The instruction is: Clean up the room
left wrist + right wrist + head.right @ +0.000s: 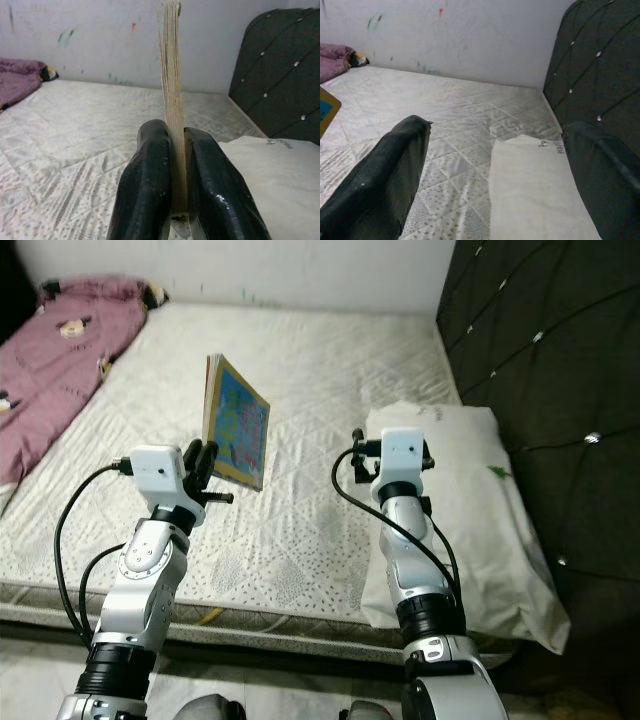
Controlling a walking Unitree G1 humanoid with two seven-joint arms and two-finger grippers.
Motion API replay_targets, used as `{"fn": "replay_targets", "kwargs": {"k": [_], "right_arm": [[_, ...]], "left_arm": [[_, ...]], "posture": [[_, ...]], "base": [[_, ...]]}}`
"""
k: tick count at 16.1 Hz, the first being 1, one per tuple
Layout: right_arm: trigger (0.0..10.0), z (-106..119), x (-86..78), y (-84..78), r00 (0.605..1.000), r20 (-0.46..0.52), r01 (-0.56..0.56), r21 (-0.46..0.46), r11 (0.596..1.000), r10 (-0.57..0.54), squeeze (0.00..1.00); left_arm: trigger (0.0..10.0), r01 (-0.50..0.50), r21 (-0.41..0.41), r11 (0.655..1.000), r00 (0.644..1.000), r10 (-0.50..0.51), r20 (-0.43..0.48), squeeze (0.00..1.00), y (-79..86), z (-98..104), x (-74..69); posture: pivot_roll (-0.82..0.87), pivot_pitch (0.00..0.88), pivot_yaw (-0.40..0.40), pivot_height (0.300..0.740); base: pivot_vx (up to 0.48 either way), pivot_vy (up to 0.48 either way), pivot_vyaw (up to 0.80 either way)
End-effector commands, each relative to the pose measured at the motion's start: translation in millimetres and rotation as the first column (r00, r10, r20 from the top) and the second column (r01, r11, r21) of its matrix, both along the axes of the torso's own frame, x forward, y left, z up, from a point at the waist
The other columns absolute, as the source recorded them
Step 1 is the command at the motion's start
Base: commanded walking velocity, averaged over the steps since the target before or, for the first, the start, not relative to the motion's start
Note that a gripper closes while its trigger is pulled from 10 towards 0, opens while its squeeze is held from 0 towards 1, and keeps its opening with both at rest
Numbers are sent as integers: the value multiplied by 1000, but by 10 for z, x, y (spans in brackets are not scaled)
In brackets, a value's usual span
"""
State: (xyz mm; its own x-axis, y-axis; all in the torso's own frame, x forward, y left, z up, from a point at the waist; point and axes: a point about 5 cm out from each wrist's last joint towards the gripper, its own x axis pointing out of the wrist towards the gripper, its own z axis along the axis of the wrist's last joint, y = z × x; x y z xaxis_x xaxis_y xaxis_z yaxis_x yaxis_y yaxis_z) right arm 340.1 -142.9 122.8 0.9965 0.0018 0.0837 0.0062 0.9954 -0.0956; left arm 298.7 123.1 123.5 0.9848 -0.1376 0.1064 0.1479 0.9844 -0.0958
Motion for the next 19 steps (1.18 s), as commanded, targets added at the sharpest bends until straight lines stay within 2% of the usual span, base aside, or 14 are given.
{"fn": "replay_targets", "kwargs": {"k": [1, 4, 7, 9, 10, 12, 13, 14, 16, 18, 19], "right_arm": [[10000, 32, 23, -4, 1000, 10, 0, 8, 1000, 0, 0], [10000, 28, 21, -29, 1000, 9, 4, 2, 1000, -4, 0], [10000, 6, 1, -87, 1000, -4, 13, 1, 1000, -13, 0], [10000, -39, -27, -139, 1000, -18, 21, -2, 1000, -21, 0], [10000, -56, -44, -155, 1000, -20, 23, -9, 1000, -24, 0], [10000, -72, -68, -153, 999, -25, 23, -9, 1000, -23, 0], [10000, -77, -75, -152, 999, -27, 23, -9, 1000, -23, 0], [10000, -84, -92, -145, 999, -28, 23, -8, 1000, -23, 0], [10000, -105, -133, -119, 999, -36, 16, -8, 1000, -16, 0], [10000, -90, -150, -123, 999, -31, 12, -15, 1000, -13, 0], [10000, -80, -158, -139, 1000, -28, 13, -25, 1000, -14, 0]], "left_arm": [[10000, -8, 8, 1000, 999, 8, 41, 0, 1, 86, 25], [10000, -44, 7, 999, 999, 44, 4, 0, 20, 20, 35], [10000, -138, 35, 990, 990, 138, -2, 0, 139, -13, 34], [10000, -111, -27, 993, 994, 111, 20, 0, 278, -30, -25], [10000, -145, -7, 989, 989, 145, 22, 0, 382, -50, -60], [10000, -225, 50, 973, 974, 224, 22, 0, 492, -62, -74], [10000, -243, 52, 969, 970, 242, 18, 0, 505, -59, -71], [10000, -253, 26, 967, 968, 253, -1, 0, 500, -50, -59], [10000, -233, -120, 965, 972, 227, -56, 0, 458, -39, -29], [10000, -166, -198, 966, 985, 153, -80, 0, 394, -45, -22], [10000, -160, -209, 965, 985, 142, -97, 0, 363, -58, -14]], "posture": [[-99, 0, 16, 740], [-101, 0, 13, 740], [-100, 0, 11, 740], [-93, 0, 6, 740], [-89, 0, 2, 740], [-80, 0, -2, 740], [-78, 0, -2, 740], [-77, 0, -2, 740], [-86, 0, 0, 740], [-101, 0, 3, 740], [-108, 0, 5, 740]], "base": [[0, 0, 0], [0, 0, 0], [0, 0, -267], [0, 0, -800], [0, 0, -800], [0, 0, -359], [0, 0, 0], [0, 0, 0], [0, 0, 0], [0, 0, 0], [0, 0, 0]]}}
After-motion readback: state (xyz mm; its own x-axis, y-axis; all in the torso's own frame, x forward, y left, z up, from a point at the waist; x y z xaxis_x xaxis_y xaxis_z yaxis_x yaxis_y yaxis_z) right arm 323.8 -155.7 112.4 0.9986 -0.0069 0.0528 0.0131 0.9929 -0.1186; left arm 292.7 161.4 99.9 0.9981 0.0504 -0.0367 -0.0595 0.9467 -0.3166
